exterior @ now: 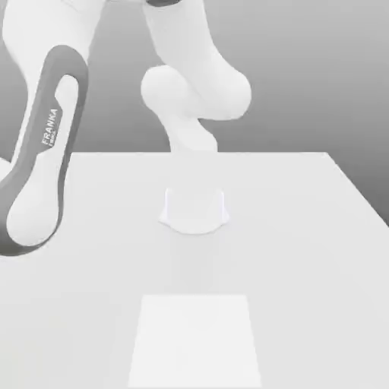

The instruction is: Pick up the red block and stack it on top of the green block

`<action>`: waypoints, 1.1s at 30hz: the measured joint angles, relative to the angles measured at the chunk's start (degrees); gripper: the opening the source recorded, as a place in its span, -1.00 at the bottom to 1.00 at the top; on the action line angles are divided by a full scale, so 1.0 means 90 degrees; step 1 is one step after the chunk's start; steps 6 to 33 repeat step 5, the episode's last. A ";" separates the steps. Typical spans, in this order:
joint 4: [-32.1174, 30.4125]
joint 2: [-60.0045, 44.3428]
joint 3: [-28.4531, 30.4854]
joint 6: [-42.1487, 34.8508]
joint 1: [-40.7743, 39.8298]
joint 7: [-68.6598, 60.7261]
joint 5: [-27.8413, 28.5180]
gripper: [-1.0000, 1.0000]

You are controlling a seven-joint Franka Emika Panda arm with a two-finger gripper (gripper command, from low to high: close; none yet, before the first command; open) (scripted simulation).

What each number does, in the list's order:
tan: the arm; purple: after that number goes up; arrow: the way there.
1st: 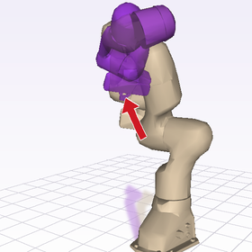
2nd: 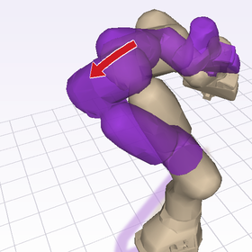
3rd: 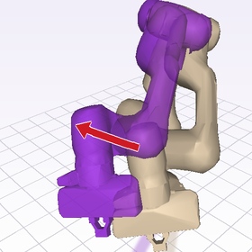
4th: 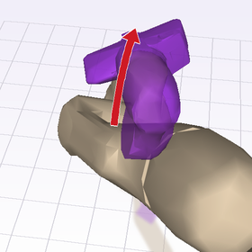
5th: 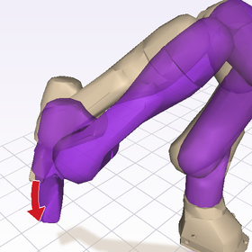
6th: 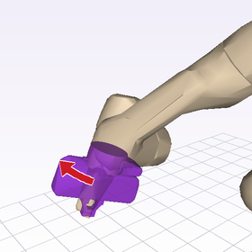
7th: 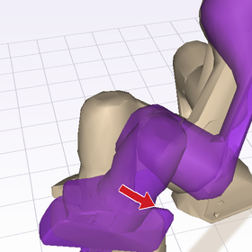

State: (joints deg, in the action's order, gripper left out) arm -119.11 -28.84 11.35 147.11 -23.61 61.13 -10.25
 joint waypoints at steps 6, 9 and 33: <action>-0.0017 0.0380 0.0109 -0.0361 0.0074 0.0102 0.0144 1.00; -0.0017 0.0380 0.0109 -0.0361 0.0074 0.0102 0.0144 1.00; -0.0017 0.0380 0.0109 -0.0361 0.0074 0.0102 0.0144 1.00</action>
